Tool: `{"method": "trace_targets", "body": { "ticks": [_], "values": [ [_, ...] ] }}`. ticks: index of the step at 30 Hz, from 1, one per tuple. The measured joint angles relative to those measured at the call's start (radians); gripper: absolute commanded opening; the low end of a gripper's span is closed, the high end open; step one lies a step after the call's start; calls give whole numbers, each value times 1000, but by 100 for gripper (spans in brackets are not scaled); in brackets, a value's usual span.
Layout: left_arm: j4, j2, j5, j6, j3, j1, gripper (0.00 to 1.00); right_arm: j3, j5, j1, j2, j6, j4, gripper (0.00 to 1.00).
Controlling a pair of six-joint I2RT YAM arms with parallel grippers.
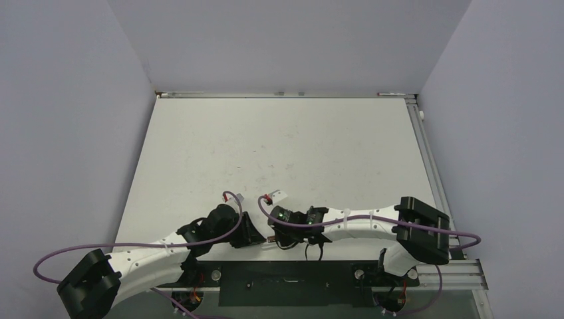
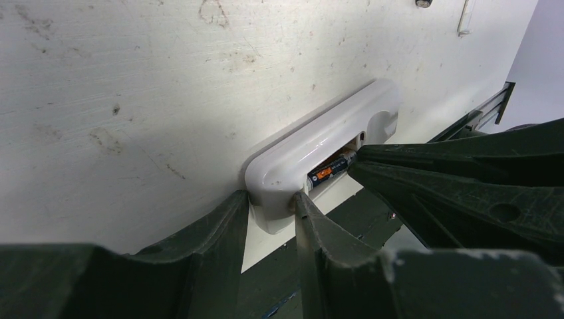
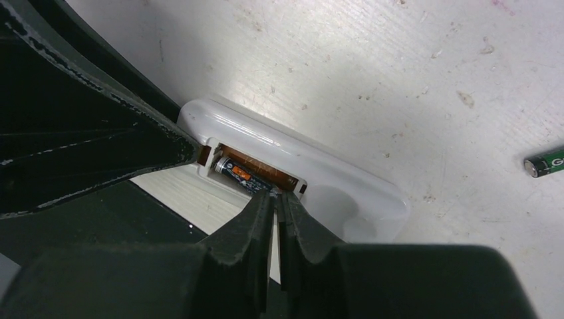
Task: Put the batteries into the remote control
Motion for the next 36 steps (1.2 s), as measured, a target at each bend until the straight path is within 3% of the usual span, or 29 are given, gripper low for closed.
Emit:
{"method": "trace_targets", "body": {
  "ticks": [11, 22, 36],
  "values": [
    [6, 4, 0, 1, 0, -2, 29, 95, 37, 67, 103, 1, 12, 9],
    [-17, -8, -6, 18, 6, -2, 31, 137, 117, 88, 116, 1, -85, 10],
    [-239, -48, -92, 110, 134, -2, 42, 67, 167, 94, -86, 23, -132, 9]
  ]
}}
